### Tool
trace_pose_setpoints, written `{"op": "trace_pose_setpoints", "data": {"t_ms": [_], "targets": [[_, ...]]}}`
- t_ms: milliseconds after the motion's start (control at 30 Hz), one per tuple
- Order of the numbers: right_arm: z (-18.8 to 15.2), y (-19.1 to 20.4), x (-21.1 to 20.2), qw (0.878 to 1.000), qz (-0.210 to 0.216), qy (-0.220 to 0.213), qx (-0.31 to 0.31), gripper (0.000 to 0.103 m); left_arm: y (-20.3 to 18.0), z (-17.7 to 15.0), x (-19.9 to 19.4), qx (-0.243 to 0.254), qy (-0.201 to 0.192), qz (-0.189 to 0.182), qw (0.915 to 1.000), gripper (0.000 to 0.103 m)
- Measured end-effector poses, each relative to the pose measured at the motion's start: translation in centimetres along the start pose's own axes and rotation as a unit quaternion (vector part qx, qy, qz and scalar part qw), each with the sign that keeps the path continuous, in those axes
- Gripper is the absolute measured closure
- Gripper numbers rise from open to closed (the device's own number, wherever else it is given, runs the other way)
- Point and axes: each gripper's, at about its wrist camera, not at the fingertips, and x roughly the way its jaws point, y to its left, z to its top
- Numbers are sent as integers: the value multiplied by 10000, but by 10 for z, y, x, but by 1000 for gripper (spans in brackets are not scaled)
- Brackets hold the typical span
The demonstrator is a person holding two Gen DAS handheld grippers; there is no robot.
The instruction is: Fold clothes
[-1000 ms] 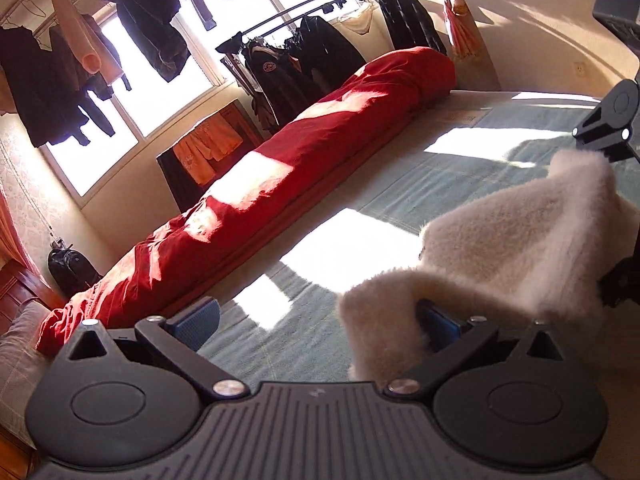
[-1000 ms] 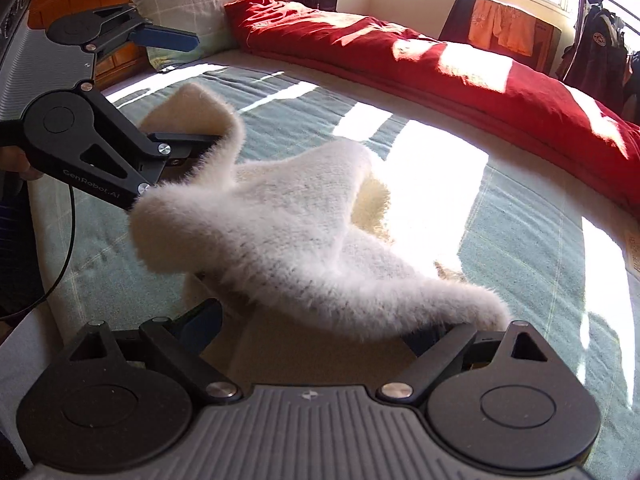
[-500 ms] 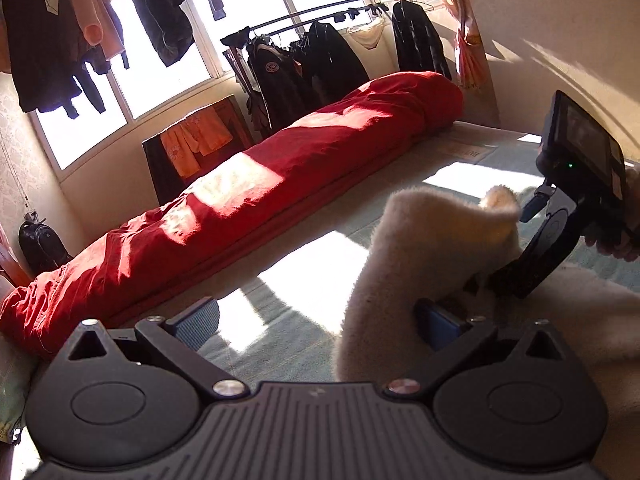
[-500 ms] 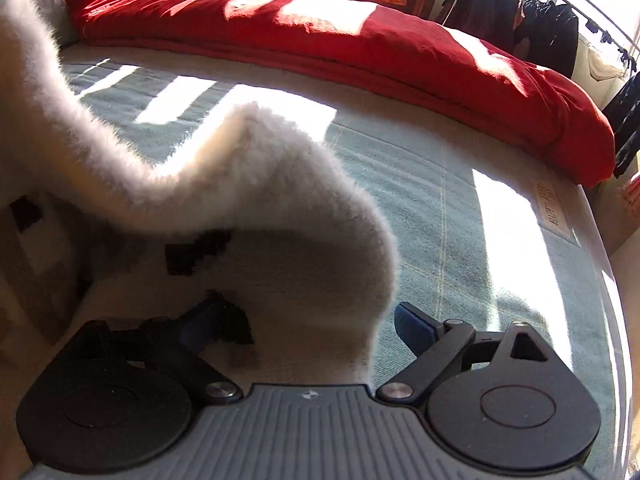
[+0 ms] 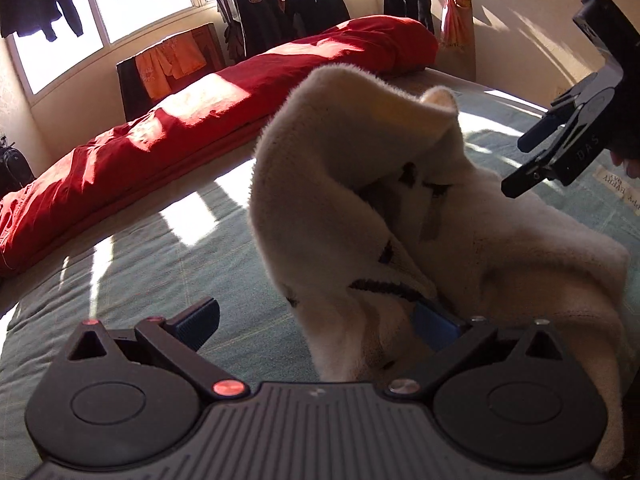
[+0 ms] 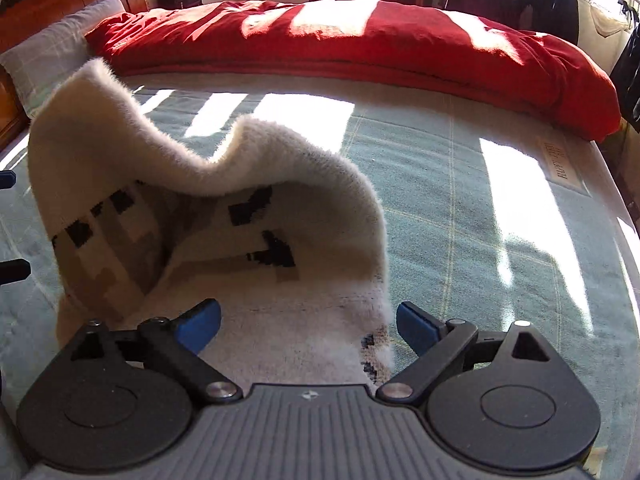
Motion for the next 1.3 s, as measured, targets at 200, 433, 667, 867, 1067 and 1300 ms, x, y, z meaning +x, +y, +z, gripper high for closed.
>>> {"op": "trace_pose_setpoints", "data": {"t_ms": [200, 433, 667, 867, 1067, 1300], "targets": [[-11, 37, -32, 9981, 349, -133, -494, 4, 5, -15, 8, -159, 125, -214, 9996, 1], [-26, 44, -33, 9970, 481, -88, -597, 4, 49, -8, 41, -126, -8, -706, 9974, 35], [-27, 37, -16, 9971, 577, 126, -471, 4, 86, 2, 79, 182, -609, -1840, 9809, 33], [-17, 38, 3, 9961, 487, 397, -623, 4, 96, 13, 118, 678, -601, -2749, 9572, 27], [-11, 37, 21, 9946, 598, 568, -628, 4, 94, 34, 136, 1564, -607, -3020, 9384, 18], [-3, 34, 27, 9946, 710, 511, -558, 4, 78, 40, 141, 1711, -411, -3398, 9239, 40]]}}
